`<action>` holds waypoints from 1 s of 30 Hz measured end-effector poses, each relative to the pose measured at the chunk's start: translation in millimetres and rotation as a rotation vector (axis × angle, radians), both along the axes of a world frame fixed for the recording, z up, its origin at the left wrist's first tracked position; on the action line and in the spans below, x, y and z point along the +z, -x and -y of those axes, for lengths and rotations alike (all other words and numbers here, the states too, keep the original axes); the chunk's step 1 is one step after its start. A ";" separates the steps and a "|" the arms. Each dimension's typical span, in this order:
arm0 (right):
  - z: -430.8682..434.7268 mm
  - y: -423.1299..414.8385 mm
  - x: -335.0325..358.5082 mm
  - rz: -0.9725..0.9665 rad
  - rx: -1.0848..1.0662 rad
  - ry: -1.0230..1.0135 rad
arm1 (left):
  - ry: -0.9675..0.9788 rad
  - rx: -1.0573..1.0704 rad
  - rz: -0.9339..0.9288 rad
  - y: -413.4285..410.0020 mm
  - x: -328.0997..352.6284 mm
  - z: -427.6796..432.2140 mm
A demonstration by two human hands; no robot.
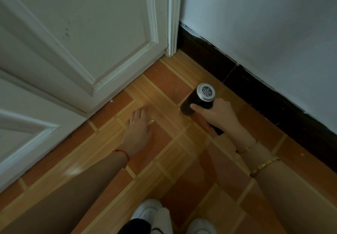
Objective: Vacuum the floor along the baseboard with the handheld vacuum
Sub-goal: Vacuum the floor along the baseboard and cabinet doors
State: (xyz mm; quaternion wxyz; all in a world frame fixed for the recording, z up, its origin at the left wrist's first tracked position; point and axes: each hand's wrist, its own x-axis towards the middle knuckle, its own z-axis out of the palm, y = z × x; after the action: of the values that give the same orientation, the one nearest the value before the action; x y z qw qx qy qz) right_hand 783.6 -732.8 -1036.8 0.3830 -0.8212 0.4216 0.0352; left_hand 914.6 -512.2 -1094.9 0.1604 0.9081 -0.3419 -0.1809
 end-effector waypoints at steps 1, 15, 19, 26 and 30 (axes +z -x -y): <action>-4.1 -0.2 0.1 -0.005 0.012 -0.016 | 0.000 0.009 -0.005 -1.2 0.5 -2.6; -95.5 -49.4 -4.2 0.153 0.212 -0.059 | 0.043 0.115 -0.098 -9.5 9.1 -21.6; -89.8 -43.3 -2.4 0.122 0.141 -0.021 | 0.059 0.094 -0.084 -7.1 10.0 -24.5; -79.0 -1.7 -5.6 0.069 0.094 -0.021 | 0.118 -0.001 -0.093 4.0 14.6 -9.5; -69.0 35.4 -8.2 0.073 -0.016 0.029 | 0.159 -0.112 -0.082 20.6 18.5 11.5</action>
State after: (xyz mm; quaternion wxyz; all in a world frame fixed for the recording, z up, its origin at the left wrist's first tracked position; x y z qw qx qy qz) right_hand 748.3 -663.8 -1045.0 0.3865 -0.8239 0.4145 -0.0039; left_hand 894.1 -523.7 -1076.4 0.2353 0.8639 -0.3986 -0.1987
